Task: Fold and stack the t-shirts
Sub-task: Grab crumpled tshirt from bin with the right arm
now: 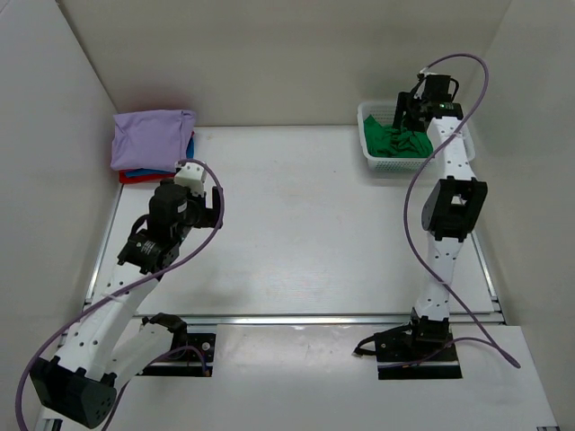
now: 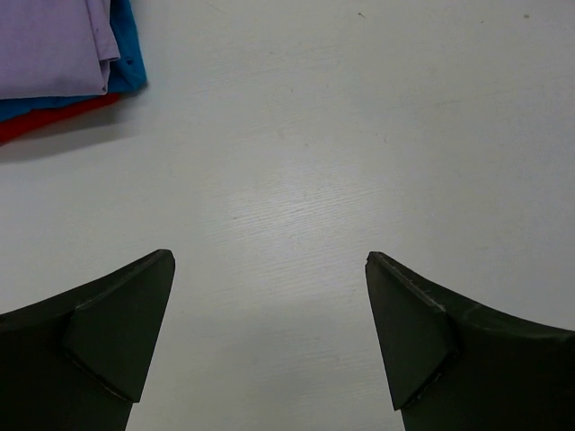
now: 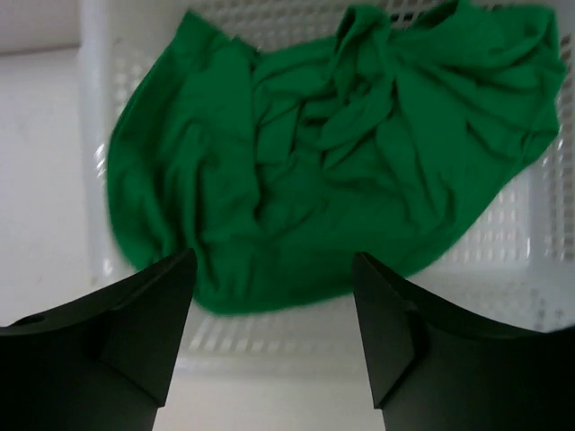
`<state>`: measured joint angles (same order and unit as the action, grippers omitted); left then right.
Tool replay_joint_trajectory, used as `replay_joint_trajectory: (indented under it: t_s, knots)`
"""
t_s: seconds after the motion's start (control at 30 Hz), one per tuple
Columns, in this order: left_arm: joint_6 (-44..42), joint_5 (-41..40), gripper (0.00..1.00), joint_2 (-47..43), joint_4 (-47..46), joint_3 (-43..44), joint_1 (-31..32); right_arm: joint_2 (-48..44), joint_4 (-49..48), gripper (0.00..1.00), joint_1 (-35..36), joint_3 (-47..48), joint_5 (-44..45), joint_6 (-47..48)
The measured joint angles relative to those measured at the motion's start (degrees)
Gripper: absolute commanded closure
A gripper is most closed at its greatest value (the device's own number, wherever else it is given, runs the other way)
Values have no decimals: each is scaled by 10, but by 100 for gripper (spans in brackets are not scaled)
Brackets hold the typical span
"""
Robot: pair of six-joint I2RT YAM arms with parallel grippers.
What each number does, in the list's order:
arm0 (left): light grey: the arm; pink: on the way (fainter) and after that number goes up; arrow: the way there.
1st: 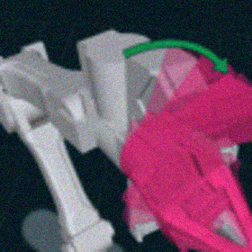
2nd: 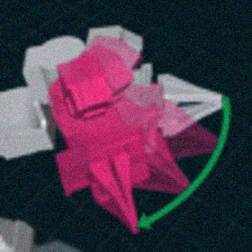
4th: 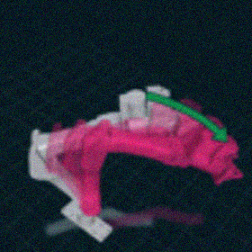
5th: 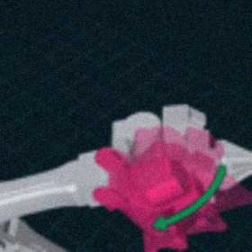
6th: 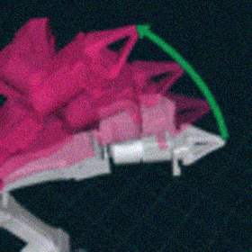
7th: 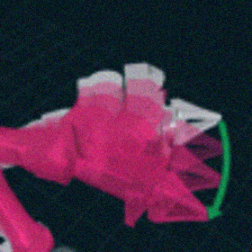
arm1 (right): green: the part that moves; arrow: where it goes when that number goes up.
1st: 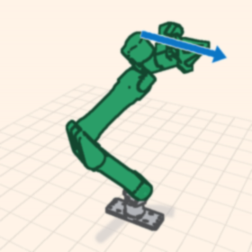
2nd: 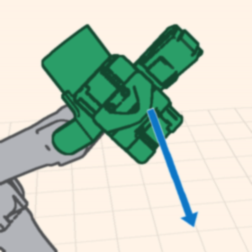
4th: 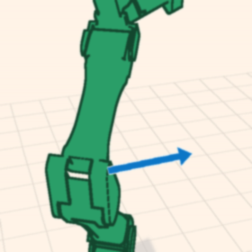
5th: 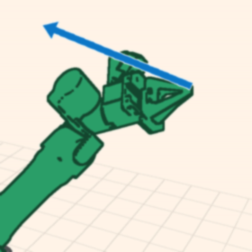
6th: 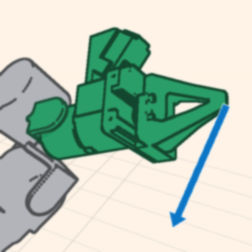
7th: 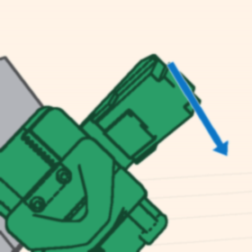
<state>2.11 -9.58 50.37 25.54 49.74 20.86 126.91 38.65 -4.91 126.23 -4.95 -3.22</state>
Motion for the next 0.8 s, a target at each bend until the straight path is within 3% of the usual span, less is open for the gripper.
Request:
replay_joint_trajectory:
  t_s: [0.1,0.23,0.37,0.6,0.73,0.77,0.8]
  knots:
    - [-3,-15,1,3,4,0,3,112,7,29,-9,132,15,2]
    - [-11,-36,1,12,5,0,9,173,24,26,-21,146,27,2]
    - [-20,-63,1,17,3,-1,22,230,30,15,-25,170,30,2]
    - [-44,-101,1,14,-11,-16,39,255,38,17,-26,190,39,4]
    - [-50,-113,1,13,-16,-22,41,255,40,40,-27,192,23,5]
    - [-51,-115,1,13,-17,-23,41,255,40,66,-28,193,16,4]
    - [-53,-117,1,13,-17,-23,41,255,39,78,-30,193,9,6]
